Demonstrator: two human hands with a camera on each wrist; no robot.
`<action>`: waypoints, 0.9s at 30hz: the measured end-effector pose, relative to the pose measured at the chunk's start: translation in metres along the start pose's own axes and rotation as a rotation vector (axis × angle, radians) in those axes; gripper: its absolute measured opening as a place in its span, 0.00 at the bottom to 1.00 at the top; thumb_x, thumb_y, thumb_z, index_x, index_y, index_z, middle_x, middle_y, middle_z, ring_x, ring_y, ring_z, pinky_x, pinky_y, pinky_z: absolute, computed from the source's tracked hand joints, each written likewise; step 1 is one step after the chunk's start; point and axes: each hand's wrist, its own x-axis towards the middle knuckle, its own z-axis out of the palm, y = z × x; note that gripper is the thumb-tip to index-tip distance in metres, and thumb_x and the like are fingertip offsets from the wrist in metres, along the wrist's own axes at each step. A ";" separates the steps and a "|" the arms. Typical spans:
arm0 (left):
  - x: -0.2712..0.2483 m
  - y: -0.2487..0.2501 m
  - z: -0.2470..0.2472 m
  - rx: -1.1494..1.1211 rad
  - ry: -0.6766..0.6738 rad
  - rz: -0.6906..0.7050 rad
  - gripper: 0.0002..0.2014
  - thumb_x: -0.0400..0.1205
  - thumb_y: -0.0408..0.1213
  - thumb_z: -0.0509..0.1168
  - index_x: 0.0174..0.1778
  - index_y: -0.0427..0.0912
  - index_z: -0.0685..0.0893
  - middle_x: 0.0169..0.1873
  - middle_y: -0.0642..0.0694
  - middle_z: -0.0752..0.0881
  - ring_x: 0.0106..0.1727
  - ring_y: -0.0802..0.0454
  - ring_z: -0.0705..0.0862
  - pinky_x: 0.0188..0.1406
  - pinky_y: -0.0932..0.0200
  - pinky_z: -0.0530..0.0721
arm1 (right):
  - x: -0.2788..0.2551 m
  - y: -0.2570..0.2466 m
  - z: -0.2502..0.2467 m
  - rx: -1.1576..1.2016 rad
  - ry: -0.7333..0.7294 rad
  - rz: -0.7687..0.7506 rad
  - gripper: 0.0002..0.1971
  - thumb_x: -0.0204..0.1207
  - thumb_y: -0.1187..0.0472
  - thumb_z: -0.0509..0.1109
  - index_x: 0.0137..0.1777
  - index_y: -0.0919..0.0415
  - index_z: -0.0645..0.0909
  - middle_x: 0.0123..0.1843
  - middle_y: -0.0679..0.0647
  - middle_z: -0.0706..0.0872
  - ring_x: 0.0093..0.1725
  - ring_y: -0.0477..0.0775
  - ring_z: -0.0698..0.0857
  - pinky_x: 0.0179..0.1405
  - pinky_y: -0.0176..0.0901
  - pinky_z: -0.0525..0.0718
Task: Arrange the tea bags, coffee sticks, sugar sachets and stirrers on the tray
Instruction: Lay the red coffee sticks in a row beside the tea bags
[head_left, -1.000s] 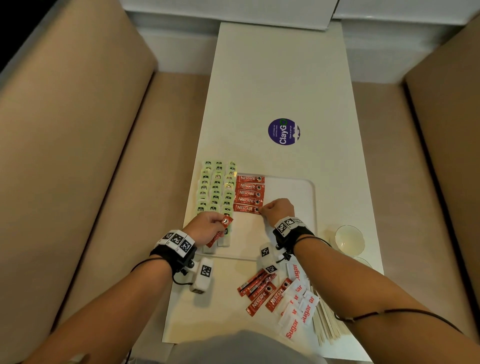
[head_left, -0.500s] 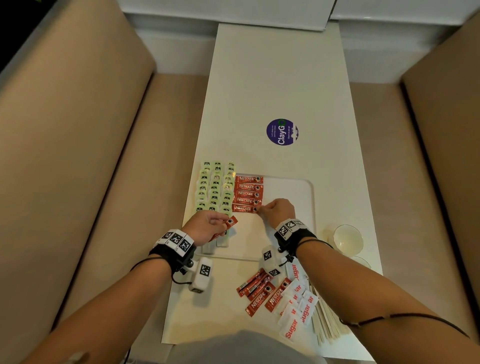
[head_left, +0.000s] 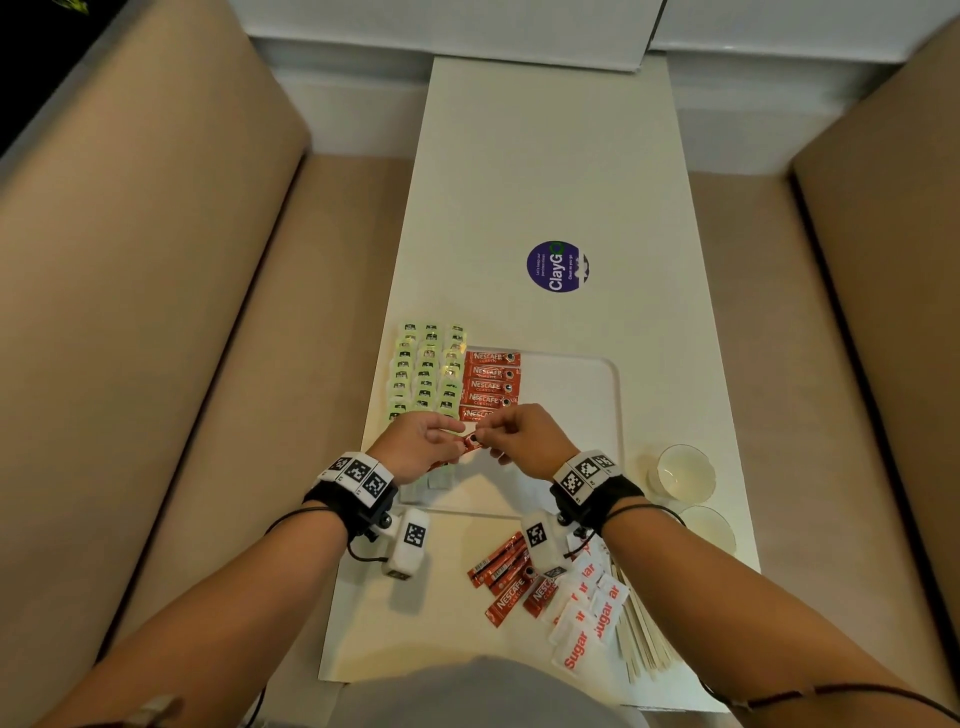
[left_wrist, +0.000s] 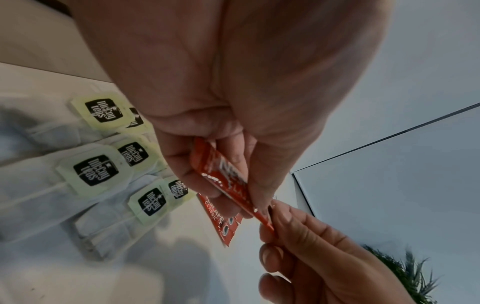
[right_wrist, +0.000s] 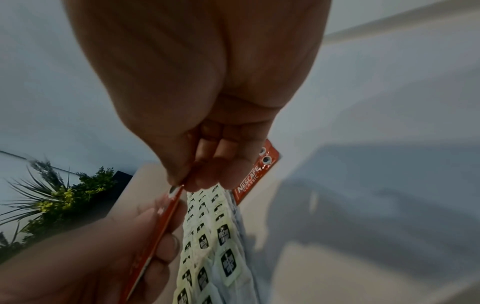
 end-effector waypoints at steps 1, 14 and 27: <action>-0.001 0.000 0.000 -0.013 0.006 -0.001 0.10 0.80 0.27 0.73 0.55 0.43 0.88 0.43 0.32 0.91 0.39 0.53 0.90 0.47 0.59 0.87 | 0.000 0.000 -0.001 -0.005 0.012 0.001 0.05 0.82 0.62 0.74 0.45 0.56 0.89 0.35 0.50 0.89 0.35 0.45 0.87 0.38 0.40 0.88; -0.005 -0.010 -0.007 0.036 0.142 -0.016 0.05 0.82 0.34 0.73 0.51 0.40 0.90 0.36 0.42 0.90 0.34 0.53 0.85 0.35 0.60 0.84 | -0.009 0.015 -0.009 -0.017 0.098 0.031 0.06 0.83 0.61 0.73 0.43 0.56 0.87 0.38 0.50 0.91 0.37 0.46 0.87 0.39 0.40 0.87; -0.014 -0.028 -0.005 0.213 0.117 -0.041 0.04 0.82 0.38 0.72 0.50 0.44 0.90 0.36 0.46 0.90 0.35 0.53 0.86 0.43 0.55 0.86 | -0.006 0.032 -0.025 -0.041 0.216 0.095 0.06 0.85 0.62 0.69 0.48 0.60 0.85 0.41 0.54 0.92 0.36 0.45 0.86 0.36 0.33 0.81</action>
